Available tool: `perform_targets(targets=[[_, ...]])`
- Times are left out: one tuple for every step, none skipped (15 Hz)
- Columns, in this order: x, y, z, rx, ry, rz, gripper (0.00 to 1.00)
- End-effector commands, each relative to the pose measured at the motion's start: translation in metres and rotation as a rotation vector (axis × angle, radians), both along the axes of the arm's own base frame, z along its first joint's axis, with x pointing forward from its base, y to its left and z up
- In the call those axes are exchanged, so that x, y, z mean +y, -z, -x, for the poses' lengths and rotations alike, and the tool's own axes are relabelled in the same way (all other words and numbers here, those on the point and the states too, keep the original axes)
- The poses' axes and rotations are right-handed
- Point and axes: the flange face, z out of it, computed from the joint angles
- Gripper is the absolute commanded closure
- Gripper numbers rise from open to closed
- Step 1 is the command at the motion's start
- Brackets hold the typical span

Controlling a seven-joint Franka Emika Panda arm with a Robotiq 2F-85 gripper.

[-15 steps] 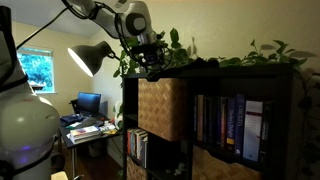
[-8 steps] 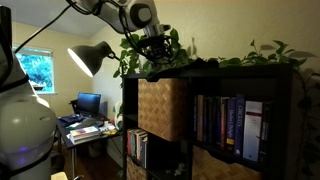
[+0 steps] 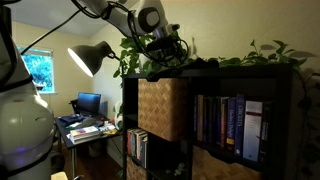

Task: Open the top drawer, put the objects on the counter in, then close the drawer

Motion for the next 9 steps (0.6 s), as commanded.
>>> perform_targets(targets=[[-0.004,0.005,-0.015,-0.032,0.043,0.000,0.00],[-0.004,0.009,-0.018,-0.034,0.047,0.002,0.00],[-0.005,0.012,-0.020,-0.034,0.052,0.001,0.00],[-0.005,0.014,-0.021,-0.033,0.053,0.001,0.00],[-0.005,0.016,-0.022,-0.032,0.053,0.001,0.00],[-0.005,0.018,-0.023,-0.031,0.054,-0.002,0.00],[-0.005,0.018,-0.023,-0.031,0.055,-0.003,0.00],[-0.005,0.020,-0.023,-0.027,0.055,-0.007,0.00],[-0.004,0.021,-0.024,-0.023,0.053,-0.009,0.00]])
